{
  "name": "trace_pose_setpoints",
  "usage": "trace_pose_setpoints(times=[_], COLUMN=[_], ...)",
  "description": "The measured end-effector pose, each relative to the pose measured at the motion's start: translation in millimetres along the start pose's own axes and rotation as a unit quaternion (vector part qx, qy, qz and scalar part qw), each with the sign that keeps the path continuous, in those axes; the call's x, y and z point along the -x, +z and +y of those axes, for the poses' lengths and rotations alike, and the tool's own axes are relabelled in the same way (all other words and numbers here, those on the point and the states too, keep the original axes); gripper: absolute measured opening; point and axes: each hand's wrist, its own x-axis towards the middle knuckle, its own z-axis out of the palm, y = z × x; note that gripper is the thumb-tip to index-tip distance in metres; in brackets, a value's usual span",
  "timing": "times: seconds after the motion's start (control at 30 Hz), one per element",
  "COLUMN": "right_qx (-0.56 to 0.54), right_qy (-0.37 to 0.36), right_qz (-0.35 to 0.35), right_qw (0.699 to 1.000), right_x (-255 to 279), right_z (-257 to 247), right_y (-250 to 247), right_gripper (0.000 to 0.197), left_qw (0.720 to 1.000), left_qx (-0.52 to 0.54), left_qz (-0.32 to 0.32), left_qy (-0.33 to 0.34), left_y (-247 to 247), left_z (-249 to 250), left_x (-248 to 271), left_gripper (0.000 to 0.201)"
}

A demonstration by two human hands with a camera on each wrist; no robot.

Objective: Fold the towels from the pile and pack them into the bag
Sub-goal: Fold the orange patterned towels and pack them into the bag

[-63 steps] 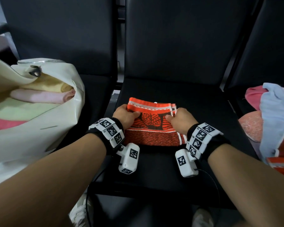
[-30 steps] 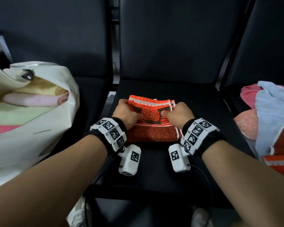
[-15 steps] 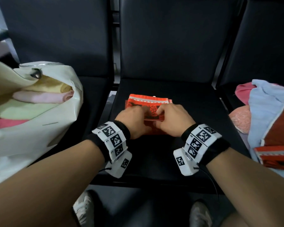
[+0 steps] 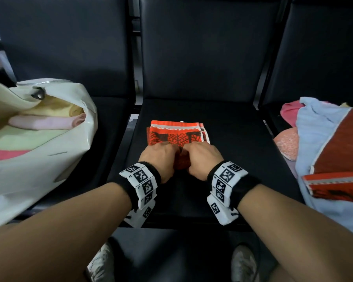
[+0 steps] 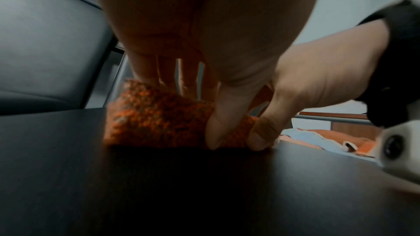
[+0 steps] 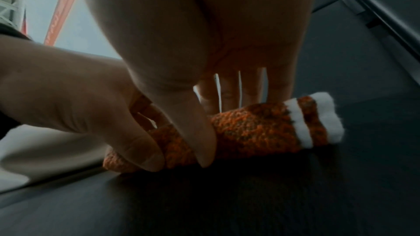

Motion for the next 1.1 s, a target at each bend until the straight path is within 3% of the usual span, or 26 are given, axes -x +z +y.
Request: trace_pose_setpoints(times=[0.23,0.4,0.6,0.7,0.9,1.0,1.1], right_qx=[0.014,0.034,0.0,0.014,-0.019,-0.012,-0.006], right_qy=[0.006,-0.013,-0.001,-0.019,-0.002,0.003,0.004], right_qz=[-0.005,-0.026,-0.022,-0.024,-0.028,-0.018,-0.015], right_qw=[1.0,0.999,1.0,0.999,0.999,1.0,1.0], right_x=[4.5,6.5,8.4,15.9,27.7,30.0,32.3], right_z=[-1.6,3.7,14.6,15.5,16.4,16.3,15.4], right_y=[1.3,10.5,2.1,-2.7,-19.2,-18.6,-18.6], right_gripper=[0.015,0.039,0.038,0.031,0.028,0.039,0.054], left_qw=[0.999,0.994,0.979,0.98,0.996,0.994,0.991], left_qx=[0.015,0.09,0.174,0.172,0.074,0.089,0.105], left_qz=[-0.025,-0.042,-0.098,-0.096,-0.056,-0.05,-0.055], left_qy=[-0.027,-0.043,-0.048,-0.033,-0.013,-0.037,-0.058], left_y=[0.1,-2.6,-10.9,-16.7,-12.6,-12.9,-18.5], left_z=[5.0,3.9,7.8,13.6,11.9,4.6,-2.6], left_x=[-2.6,-0.3,3.2,8.6,19.5,18.6,18.2], left_gripper=[0.028,0.032,0.028,0.018,0.041,0.041,0.056])
